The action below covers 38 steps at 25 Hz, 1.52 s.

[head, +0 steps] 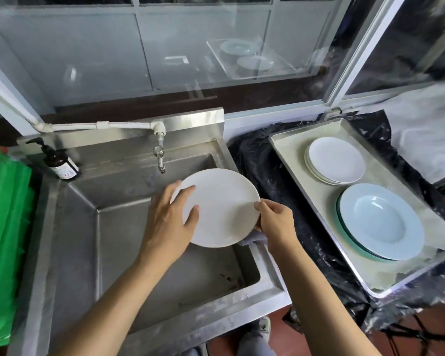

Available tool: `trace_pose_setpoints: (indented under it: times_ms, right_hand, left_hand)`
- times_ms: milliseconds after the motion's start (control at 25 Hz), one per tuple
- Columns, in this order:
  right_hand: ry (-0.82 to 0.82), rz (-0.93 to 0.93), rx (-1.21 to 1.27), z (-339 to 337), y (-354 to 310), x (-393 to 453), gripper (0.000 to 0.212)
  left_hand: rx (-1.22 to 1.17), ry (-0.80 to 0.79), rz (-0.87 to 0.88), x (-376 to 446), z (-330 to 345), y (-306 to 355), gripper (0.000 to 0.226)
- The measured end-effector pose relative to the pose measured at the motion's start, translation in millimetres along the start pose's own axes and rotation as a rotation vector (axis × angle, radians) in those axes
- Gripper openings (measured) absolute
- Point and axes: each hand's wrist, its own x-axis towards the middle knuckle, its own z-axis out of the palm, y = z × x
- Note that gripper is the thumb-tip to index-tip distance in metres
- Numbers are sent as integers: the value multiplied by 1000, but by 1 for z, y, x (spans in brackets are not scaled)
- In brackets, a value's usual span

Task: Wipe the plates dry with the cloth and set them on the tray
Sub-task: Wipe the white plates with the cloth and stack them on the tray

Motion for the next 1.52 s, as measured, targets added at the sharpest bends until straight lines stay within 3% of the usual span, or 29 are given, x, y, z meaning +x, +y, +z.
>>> trace_pose_setpoints:
  times_ms: [160,320,480,840,1120,1400,1520]
  right_hand:
    - [55,-48,22,-40,6,31,28]
    - [57,-29,129,-91,4,67,25]
    - [90,-26,168,-144,5,112,2]
    - [167,56,233,-255,6,228,20]
    - [306,54,222,-308,8,311,19]
    - [372,4,142,-322,3,367,16]
    - [384,9,123,-319,1,378,28]
  left_hand:
    - [-267,-140,-235,30,23,22,53]
    - [-399,-99,-320,54,64,67,39]
    - [-513,-74,-435,79,108,116,27]
    - [-717,-155,-451,146,216,211,29]
    - [-786,-253,-459,203,290,255,32]
    - [-901,-161,-564,246,335,285,27]
    - [-920,-129,-579,256,346,290,24]
